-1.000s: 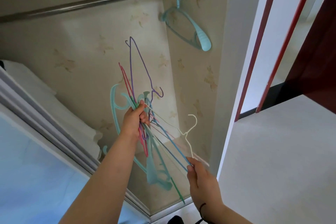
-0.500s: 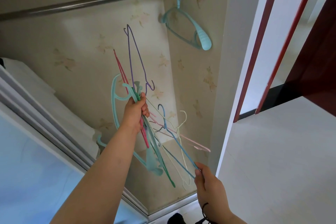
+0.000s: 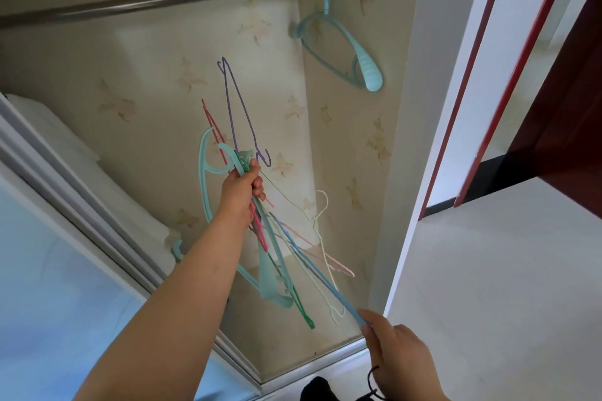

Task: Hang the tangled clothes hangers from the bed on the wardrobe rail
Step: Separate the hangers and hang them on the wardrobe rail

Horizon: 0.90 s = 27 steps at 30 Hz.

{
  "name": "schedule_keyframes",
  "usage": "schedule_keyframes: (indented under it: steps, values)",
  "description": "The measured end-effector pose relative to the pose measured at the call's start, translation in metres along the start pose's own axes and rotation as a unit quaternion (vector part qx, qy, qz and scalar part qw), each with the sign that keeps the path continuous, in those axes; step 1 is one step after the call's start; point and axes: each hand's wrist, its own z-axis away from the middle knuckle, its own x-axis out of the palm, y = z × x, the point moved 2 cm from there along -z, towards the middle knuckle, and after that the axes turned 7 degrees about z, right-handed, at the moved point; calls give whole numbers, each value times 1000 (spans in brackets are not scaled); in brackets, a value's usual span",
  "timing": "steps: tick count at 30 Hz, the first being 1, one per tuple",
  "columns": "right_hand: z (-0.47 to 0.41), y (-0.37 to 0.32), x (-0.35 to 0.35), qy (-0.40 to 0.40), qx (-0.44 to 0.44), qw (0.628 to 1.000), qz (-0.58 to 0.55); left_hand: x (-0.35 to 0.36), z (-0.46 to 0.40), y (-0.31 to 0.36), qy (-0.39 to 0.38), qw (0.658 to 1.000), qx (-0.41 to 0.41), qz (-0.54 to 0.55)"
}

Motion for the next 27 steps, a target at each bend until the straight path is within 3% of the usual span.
schedule_keyframes:
  steps: [9, 15, 22, 27]
  values:
    - [-110, -7, -75, -48, -57, 997, 26, -12, -15, -21, 28, 1000, -10, -8]
    - [-139, -15, -98, -106, -22, 993, -40, -28, -25, -31, 55, 998, -18, 7]
    - [-168, -16, -161, -95, -53, 993, -48, -40, -33, -35, 67, 997, -20, 21]
    - [-165, 12, -191, -76, -18, 985, -153, -49, -40, -36, 73, 997, -18, 16]
